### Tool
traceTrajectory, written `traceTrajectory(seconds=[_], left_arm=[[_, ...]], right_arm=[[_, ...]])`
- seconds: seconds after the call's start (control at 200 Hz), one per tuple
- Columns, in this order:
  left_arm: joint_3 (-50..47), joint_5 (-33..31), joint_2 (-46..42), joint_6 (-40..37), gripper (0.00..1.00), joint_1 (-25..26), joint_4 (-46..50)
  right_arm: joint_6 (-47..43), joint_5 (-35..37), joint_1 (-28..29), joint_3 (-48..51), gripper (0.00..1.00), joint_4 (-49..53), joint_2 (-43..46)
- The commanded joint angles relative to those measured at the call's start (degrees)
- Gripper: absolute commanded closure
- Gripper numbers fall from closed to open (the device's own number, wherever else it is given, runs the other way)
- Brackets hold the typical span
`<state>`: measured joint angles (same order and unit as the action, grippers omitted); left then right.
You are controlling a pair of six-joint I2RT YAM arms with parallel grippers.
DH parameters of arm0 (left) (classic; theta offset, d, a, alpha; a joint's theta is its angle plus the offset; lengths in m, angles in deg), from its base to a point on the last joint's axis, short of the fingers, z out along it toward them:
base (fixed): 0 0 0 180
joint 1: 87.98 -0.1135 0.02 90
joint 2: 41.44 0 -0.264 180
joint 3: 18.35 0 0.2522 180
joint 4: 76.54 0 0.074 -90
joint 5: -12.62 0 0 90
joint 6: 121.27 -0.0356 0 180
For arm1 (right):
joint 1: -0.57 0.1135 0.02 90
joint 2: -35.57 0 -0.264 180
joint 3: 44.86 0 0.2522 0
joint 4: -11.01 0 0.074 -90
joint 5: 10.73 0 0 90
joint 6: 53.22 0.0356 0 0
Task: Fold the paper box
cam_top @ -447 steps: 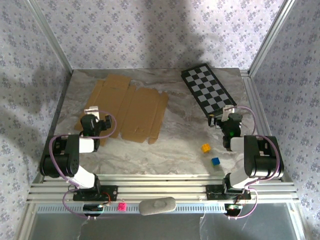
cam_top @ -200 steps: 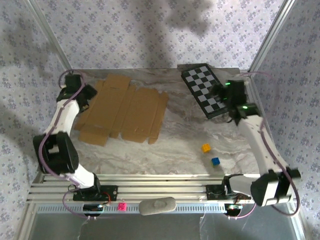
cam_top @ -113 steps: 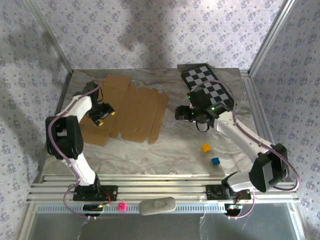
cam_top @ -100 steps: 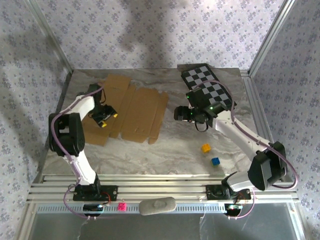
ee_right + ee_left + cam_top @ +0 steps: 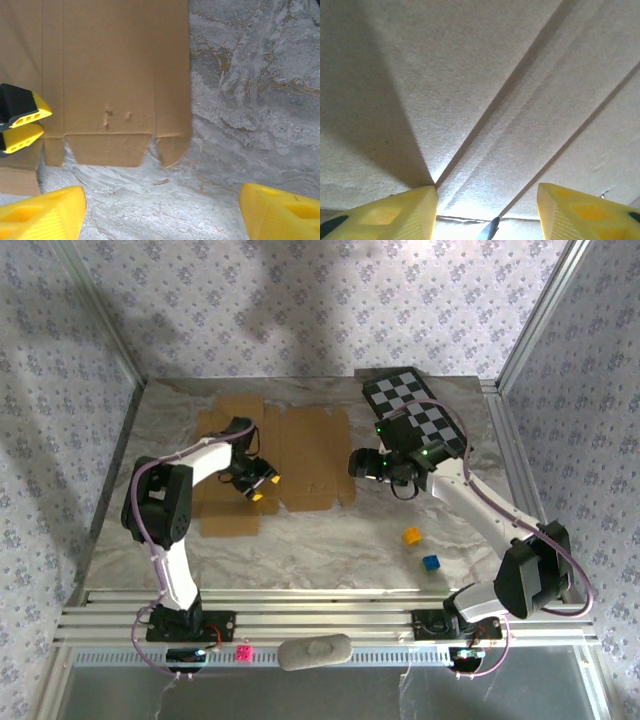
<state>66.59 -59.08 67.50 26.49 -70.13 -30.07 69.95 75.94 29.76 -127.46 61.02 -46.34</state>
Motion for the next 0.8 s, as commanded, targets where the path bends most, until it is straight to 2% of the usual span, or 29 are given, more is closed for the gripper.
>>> traceTrajectory(seconds=[0.0, 0.165, 0.285, 0.44, 0.54, 0.62, 0.7, 0.795], left_arm=[[0.6, 4.0, -0.6, 7.6, 0.45, 2.1, -3.9], [4.8, 6.3, -4.7, 6.6, 0.4, 2.2, -5.7], [5.9, 5.4, -9.7, 3.0, 0.39, -0.2, 2.4], [-1.6, -0.6, -20.6, -3.9, 0.38, -8.3, 14.4], [-9.7, -1.9, -27.1, -6.5, 0.38, -15.4, 17.3], [-15.0, -1.8, -31.1, -7.7, 0.38, -19.9, 17.5], [-18.1, -2.6, -33.4, -8.3, 0.39, -22.1, 17.9], [-20.0, -3.2, -35.7, -7.5, 0.39, -22.2, 18.2]], right_arm=[[1.4, -2.2, -0.8, 0.0, 0.18, 0.1, -0.9], [1.7, -5.8, -1.2, 2.8, 0.18, -1.1, -2.0], [5.0, -10.3, -0.8, 5.0, 0.18, -5.2, -3.8], [11.3, -20.0, 3.2, 6.5, 0.2, -15.4, -10.4], [13.4, -26.4, 8.5, 1.1, 0.21, -18.3, -19.8], [15.0, -30.2, 12.7, -6.9, 0.26, -18.6, -28.2], [17.1, -32.5, 16.1, -13.2, 0.32, -19.0, -35.0], [19.5, -31.3, 18.8, -17.9, 0.36, -18.6, -40.1]])
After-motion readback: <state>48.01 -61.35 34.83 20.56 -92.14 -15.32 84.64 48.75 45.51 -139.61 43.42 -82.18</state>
